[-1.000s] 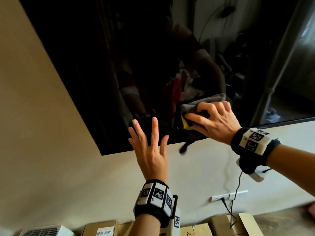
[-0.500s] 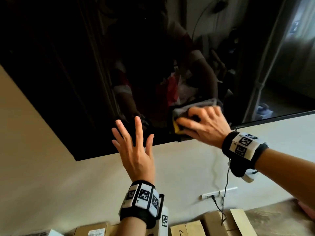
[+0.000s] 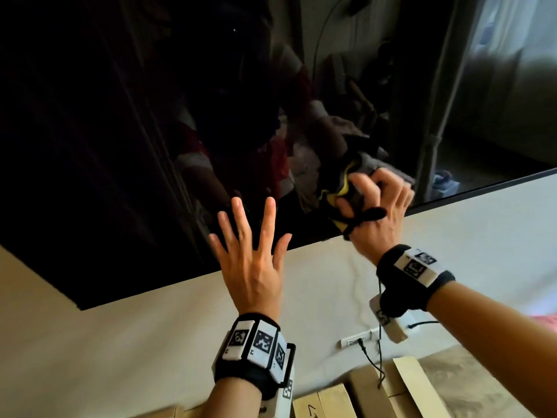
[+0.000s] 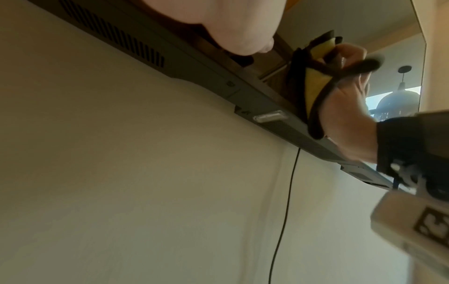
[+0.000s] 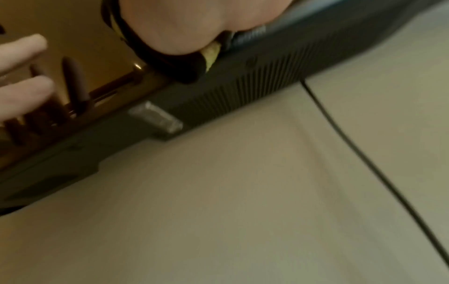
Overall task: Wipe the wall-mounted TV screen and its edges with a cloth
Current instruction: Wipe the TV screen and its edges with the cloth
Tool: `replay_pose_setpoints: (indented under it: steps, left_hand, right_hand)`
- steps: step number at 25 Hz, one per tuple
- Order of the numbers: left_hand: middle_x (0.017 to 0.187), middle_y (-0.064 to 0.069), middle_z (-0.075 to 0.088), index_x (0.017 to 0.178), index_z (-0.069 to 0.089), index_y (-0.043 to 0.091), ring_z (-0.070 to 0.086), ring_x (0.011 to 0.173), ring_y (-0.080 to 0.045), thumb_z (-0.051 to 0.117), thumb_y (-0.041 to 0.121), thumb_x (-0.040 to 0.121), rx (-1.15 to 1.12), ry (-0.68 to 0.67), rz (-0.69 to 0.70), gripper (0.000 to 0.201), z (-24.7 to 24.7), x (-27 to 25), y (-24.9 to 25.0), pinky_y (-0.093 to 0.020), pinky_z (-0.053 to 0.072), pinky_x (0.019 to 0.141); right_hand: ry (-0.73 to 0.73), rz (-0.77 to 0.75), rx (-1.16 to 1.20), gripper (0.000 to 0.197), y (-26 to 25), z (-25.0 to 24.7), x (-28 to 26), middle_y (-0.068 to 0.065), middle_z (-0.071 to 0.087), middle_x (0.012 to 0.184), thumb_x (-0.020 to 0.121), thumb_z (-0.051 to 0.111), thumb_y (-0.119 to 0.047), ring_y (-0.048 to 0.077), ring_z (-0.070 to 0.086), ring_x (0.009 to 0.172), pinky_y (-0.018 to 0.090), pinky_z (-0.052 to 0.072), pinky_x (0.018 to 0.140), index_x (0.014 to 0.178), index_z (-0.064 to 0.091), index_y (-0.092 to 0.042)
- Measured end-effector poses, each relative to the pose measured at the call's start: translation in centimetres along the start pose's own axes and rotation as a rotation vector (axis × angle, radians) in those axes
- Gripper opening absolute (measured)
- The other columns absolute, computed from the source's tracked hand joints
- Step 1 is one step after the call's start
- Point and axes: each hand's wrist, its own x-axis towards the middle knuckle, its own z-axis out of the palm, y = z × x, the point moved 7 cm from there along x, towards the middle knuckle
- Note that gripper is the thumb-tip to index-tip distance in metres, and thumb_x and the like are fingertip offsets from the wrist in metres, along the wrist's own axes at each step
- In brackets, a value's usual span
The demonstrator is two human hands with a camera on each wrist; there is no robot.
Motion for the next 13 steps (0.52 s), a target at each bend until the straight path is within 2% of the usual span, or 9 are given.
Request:
replay_pose_setpoints:
  steps: [2, 3, 4, 6, 7, 8, 10, 11, 13]
  left_hand:
    - [0.157, -0.015, 0.015, 0.151, 0.02, 0.03, 0.018, 0.142, -0.043, 0.05, 0.047, 0.097, 0.01, -0.004, -0.009, 0.064, 0.8, -0.2, 1.0, -0.063, 0.025, 0.109]
    - [0.158, -0.014, 0.013, 0.151, 0.02, 0.031, 0.017, 0.143, -0.044, 0.051, 0.047, 0.097, 0.023, -0.005, -0.029, 0.065, 1.1, -0.3, 1.3, -0.063, 0.024, 0.109]
    - [0.159, -0.013, 0.011, 0.152, 0.021, 0.031, 0.017, 0.143, -0.044, 0.052, 0.047, 0.097, 0.042, 0.003, -0.048, 0.065, 1.3, -0.3, 1.4, -0.062, 0.023, 0.11]
    - [0.16, -0.011, 0.01, 0.152, 0.023, 0.031, 0.02, 0.144, -0.044, 0.051, 0.048, 0.098, 0.081, 0.03, -0.066, 0.063, 1.5, -0.5, 1.5, -0.06, 0.023, 0.112]
    - [0.159, -0.012, 0.011, 0.152, 0.025, 0.03, 0.022, 0.143, -0.044, 0.051, 0.049, 0.098, 0.098, 0.044, -0.065, 0.063, 1.6, -0.5, 1.6, -0.06, 0.024, 0.112]
    - [0.159, -0.012, 0.012, 0.152, 0.026, 0.029, 0.023, 0.143, -0.045, 0.051, 0.049, 0.097, 0.114, 0.052, -0.062, 0.063, 1.5, -0.6, 1.5, -0.059, 0.026, 0.112]
    - [0.158, -0.014, 0.015, 0.152, 0.026, 0.029, 0.025, 0.142, -0.045, 0.053, 0.048, 0.097, 0.136, 0.058, -0.06, 0.064, 1.6, -0.7, 1.6, -0.06, 0.028, 0.111]
    - [0.158, -0.015, 0.016, 0.152, 0.026, 0.029, 0.025, 0.142, -0.045, 0.053, 0.048, 0.097, 0.138, 0.056, -0.062, 0.065, 1.6, -0.7, 1.6, -0.06, 0.028, 0.111]
    - [0.158, -0.014, 0.014, 0.153, 0.024, 0.03, 0.024, 0.142, -0.045, 0.054, 0.047, 0.096, 0.13, 0.054, -0.06, 0.066, 1.6, -0.7, 1.6, -0.06, 0.027, 0.111]
  right_hand:
    - [-0.065, -0.213, -0.026, 0.03, -1.1, 0.5, -2.0, 0.002, 0.037, 0.106, 0.09, 0.053, -0.046, 0.024, 0.039, 0.091, 0.037, 0.03, 0.078, 0.115, 0.048, -0.029]
    - [-0.091, -0.274, -0.037, 0.029, -0.1, 0.3, -1.7, 0.002, 0.037, 0.105, 0.091, 0.051, -0.047, 0.024, 0.04, 0.089, 0.038, 0.031, 0.076, 0.115, 0.048, -0.029]
    - [-0.077, -0.226, -0.051, 0.03, 1.8, -0.1, -0.7, 0.002, 0.037, 0.105, 0.091, 0.052, -0.046, 0.024, 0.039, 0.089, 0.038, 0.03, 0.076, 0.114, 0.048, -0.028]
    - [0.025, 0.036, -0.018, 0.035, 4.9, -1.4, 0.2, 0.004, 0.035, 0.107, 0.087, 0.056, -0.043, 0.025, 0.038, 0.094, 0.037, 0.028, 0.083, 0.115, 0.045, -0.026]
    - [0.032, 0.118, 0.022, 0.036, 5.5, -1.3, -0.3, 0.004, 0.034, 0.108, 0.086, 0.056, -0.041, 0.025, 0.037, 0.096, 0.037, 0.027, 0.085, 0.116, 0.044, -0.025]
    - [0.01, 0.099, 0.034, 0.036, 4.8, -0.9, -1.2, 0.004, 0.034, 0.108, 0.085, 0.057, -0.041, 0.025, 0.037, 0.096, 0.036, 0.027, 0.085, 0.115, 0.044, -0.025]
    - [-0.047, -0.098, 0.008, 0.033, 3.7, -0.8, -1.9, 0.003, 0.035, 0.106, 0.088, 0.054, -0.044, 0.024, 0.037, 0.091, 0.037, 0.029, 0.079, 0.113, 0.046, -0.026]
    - [-0.054, -0.142, -0.01, 0.031, 4.5, -1.1, -1.3, 0.003, 0.036, 0.105, 0.09, 0.052, -0.046, 0.024, 0.038, 0.09, 0.037, 0.029, 0.077, 0.113, 0.046, -0.026]
    - [0.019, 0.021, -0.02, 0.033, 7.1, -2.1, 0.3, 0.005, 0.035, 0.107, 0.09, 0.052, -0.044, 0.026, 0.038, 0.094, 0.038, 0.029, 0.081, 0.114, 0.045, -0.023]
